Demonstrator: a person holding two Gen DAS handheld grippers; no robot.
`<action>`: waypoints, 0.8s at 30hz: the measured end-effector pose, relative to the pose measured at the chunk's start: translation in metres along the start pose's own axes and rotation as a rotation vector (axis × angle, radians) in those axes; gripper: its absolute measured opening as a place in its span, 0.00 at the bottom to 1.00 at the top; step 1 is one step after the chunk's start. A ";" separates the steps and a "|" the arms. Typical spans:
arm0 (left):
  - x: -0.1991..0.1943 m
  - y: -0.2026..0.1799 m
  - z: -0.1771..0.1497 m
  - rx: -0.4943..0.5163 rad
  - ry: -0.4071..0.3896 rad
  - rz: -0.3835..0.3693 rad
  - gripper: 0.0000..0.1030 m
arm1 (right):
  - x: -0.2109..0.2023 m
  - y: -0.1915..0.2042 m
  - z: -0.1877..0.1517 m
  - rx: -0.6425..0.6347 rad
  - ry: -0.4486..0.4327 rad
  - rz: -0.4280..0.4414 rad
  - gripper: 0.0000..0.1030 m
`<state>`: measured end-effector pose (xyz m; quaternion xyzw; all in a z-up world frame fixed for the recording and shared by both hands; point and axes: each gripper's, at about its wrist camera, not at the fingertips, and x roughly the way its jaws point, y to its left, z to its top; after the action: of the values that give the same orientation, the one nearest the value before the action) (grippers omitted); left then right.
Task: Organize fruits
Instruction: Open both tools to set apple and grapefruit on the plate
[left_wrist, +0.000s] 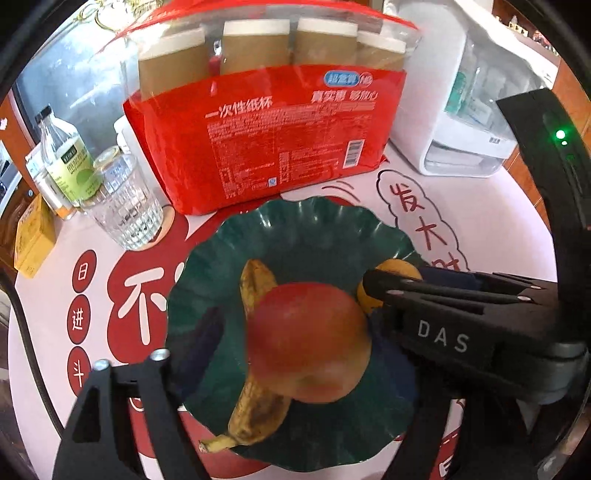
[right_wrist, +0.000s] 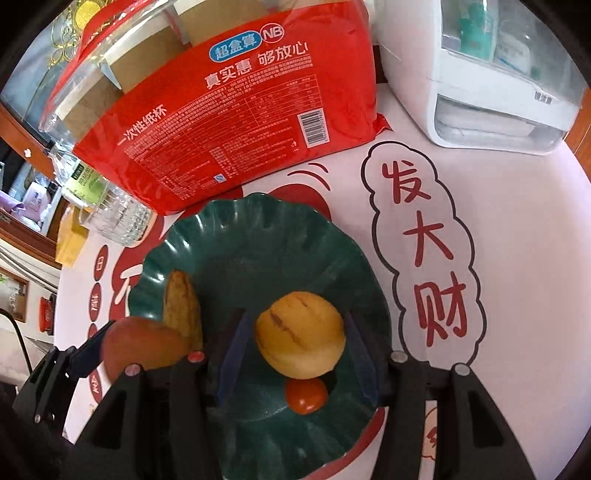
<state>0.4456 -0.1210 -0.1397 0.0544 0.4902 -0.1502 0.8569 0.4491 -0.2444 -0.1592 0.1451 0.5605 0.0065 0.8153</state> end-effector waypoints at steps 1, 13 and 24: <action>-0.003 -0.001 0.000 0.004 -0.006 -0.006 0.82 | -0.002 0.000 0.000 -0.002 -0.005 0.001 0.53; -0.036 -0.003 -0.009 0.028 -0.034 0.021 0.83 | -0.025 0.005 -0.009 -0.043 -0.058 -0.016 0.53; -0.096 0.007 -0.043 0.046 -0.082 0.076 0.84 | -0.076 0.017 -0.051 -0.120 -0.109 -0.010 0.53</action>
<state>0.3669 -0.0849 -0.0803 0.0866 0.4487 -0.1307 0.8798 0.3763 -0.2298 -0.1028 0.0933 0.5146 0.0281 0.8519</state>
